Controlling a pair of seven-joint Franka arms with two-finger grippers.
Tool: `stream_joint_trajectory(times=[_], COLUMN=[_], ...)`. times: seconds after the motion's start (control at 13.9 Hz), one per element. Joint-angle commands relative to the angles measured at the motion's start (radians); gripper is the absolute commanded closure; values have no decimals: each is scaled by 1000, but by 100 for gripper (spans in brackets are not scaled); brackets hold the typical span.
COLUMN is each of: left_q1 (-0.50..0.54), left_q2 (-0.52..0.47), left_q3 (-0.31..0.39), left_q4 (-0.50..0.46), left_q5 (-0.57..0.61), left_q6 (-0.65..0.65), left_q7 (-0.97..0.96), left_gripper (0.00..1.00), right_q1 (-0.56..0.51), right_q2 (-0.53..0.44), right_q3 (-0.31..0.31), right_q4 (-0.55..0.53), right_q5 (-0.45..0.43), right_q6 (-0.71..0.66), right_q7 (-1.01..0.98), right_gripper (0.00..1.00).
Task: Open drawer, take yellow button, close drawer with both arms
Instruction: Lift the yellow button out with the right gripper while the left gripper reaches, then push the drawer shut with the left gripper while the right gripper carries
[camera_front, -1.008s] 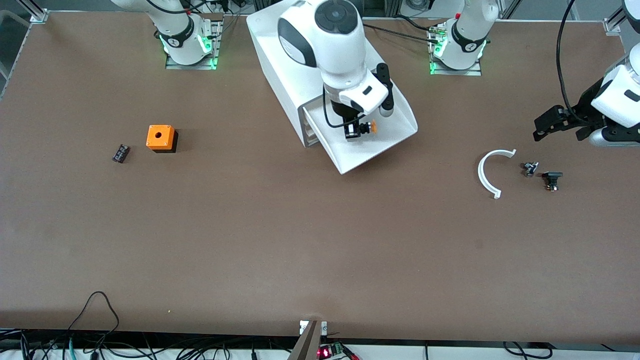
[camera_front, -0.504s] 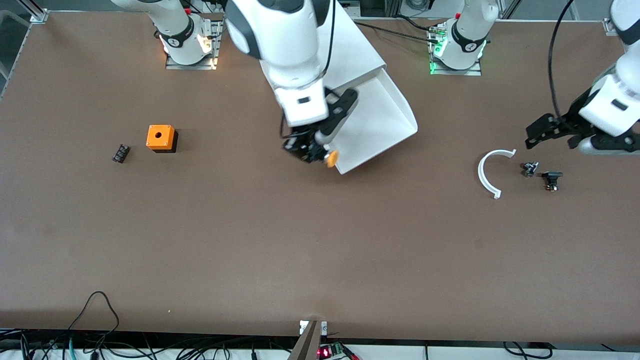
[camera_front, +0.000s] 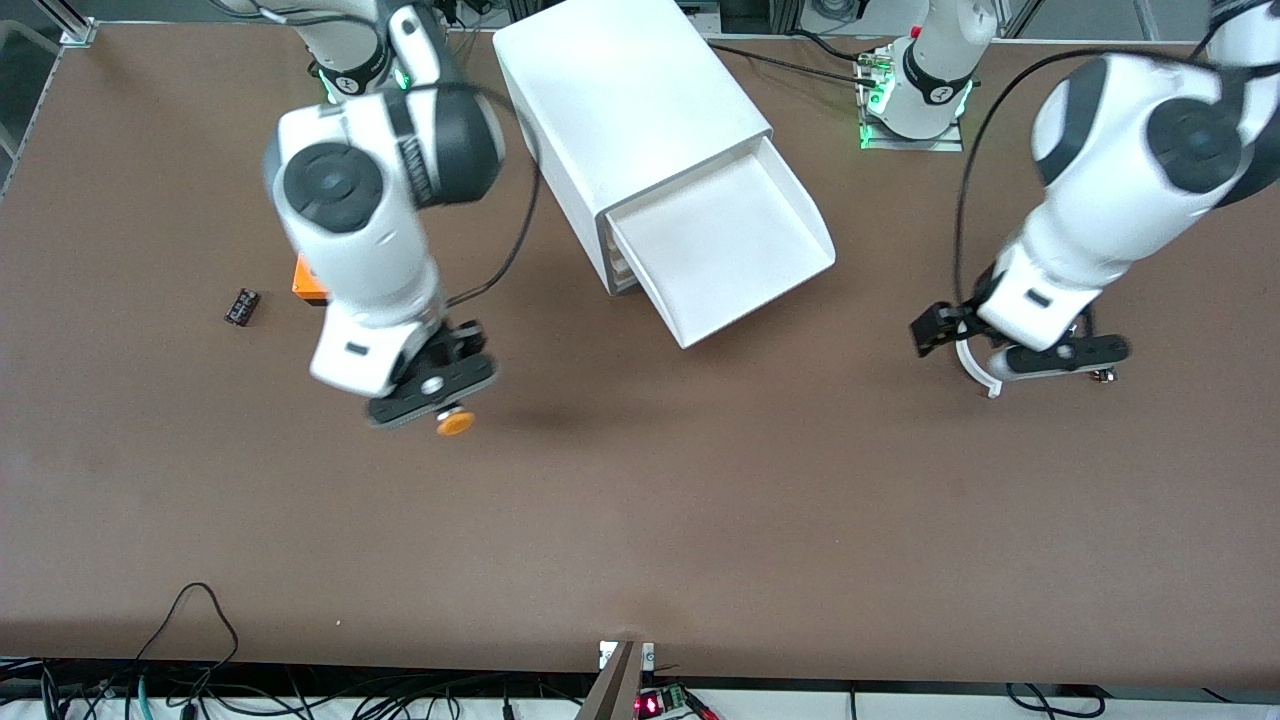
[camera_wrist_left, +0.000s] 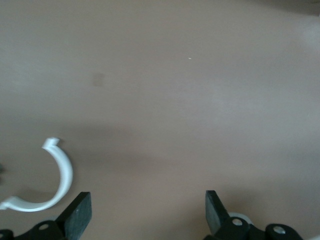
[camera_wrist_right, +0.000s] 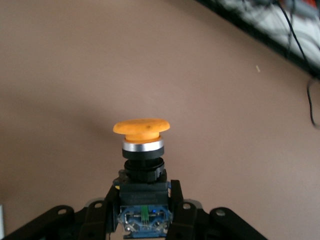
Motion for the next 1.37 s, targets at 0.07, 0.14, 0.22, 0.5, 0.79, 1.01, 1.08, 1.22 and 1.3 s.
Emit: stream_joint_trajectory(times=[0.07, 0.14, 0.22, 0.5, 0.79, 1.01, 1.08, 1.22, 1.3], left_q1=[-55, -67, -77, -184, -222, -223, -223, -223, -223], left_q2=[86, 104, 111, 88, 65, 36, 20, -9, -17], left_q3=[2, 2, 1, -9, -77, -162, -185, -238, -263], left_q4=[-10, -11, -39, -149, -195, -258, -279, -335, -356], left_q5=[24, 24, 22, 15, 13, 13, 13, 13, 13], left_q6=[81, 87, 119, 227, 226, 226, 224, 224, 224], left_q7=[-96, -109, -138, -371, -415, -413, -413, -406, -406], left_gripper=[0, 0, 0, 0, 0, 0, 0, 0, 0], right_q1=[-135, -175, -214, -311, -323, -337, -340, -361, -367], right_q2=[-105, -124, -139, -197, -207, -193, -182, -171, -165], right_q3=[17, 17, 18, 21, 23, 26, 26, 27, 29], right_q4=[-236, -281, -328, -558, -750, -858, -878, -901, -902], right_q5=[-11, -8, 0, 41, 40, 38, 40, 40, 40], right_q6=[20, 37, 63, 268, 491, 655, 695, 756, 760], right_q7=[79, 80, 82, -54, -137, -202, -232, -284, -289], right_gripper=[74, 73, 73, 75, 75, 74, 74, 74, 74])
